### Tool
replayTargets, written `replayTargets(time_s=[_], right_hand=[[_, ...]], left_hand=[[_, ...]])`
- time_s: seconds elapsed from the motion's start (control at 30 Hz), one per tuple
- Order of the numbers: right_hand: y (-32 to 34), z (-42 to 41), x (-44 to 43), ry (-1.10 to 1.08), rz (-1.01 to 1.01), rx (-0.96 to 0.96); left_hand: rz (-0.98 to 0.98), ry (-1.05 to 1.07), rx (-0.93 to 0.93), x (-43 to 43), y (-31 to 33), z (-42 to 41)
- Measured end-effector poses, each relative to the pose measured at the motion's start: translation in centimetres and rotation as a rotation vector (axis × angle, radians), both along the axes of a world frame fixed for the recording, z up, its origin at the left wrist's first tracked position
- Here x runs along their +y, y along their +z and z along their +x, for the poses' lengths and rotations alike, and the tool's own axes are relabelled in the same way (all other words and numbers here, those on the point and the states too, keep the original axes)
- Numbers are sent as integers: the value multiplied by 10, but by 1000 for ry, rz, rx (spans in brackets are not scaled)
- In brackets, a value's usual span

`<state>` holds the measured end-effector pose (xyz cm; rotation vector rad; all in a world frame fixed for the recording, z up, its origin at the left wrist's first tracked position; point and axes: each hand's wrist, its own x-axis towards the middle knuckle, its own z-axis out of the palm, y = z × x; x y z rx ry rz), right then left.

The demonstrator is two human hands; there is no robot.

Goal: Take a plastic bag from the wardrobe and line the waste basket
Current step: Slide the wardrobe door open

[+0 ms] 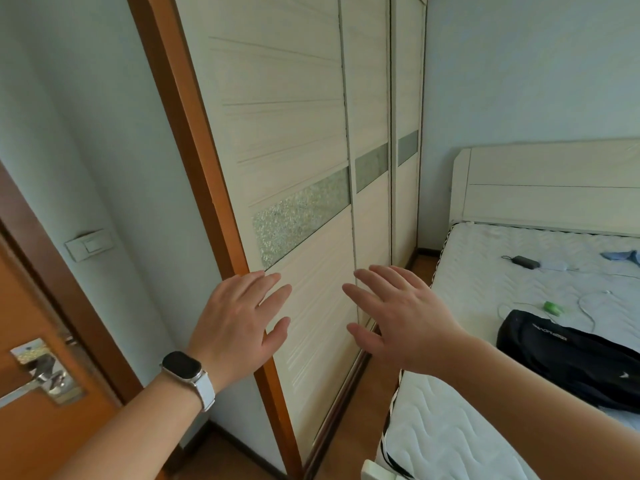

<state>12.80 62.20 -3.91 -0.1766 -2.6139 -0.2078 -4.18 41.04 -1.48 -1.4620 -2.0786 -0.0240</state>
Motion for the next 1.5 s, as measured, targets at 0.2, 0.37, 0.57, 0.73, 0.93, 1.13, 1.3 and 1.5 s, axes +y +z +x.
replayTargets(time_s=[0.2,0.37,0.57,0.73,0.93,1.13,1.3,1.5], right_hand=[[-2,-56,35,-11,53,20],[8,-125,64,-29,75,30],[10,-213,77,-19,72,42],[13,-267,81,20,28,37],[34,-317,98,54,47,109],[31,-365,121,113,-6,221],[28,-415,143,191,-72,363],[20,-479,161,392,-125,566]], left_hand=[[19,6,-5,35,-5,-65],[39,13,-1,65,1,-135],[81,3,44,88,15,-210],[133,-10,103,104,31,-247],[157,26,152,127,47,-270],[266,31,139,150,53,-273],[218,161,229,166,60,-291],[201,317,271,180,60,-299]])
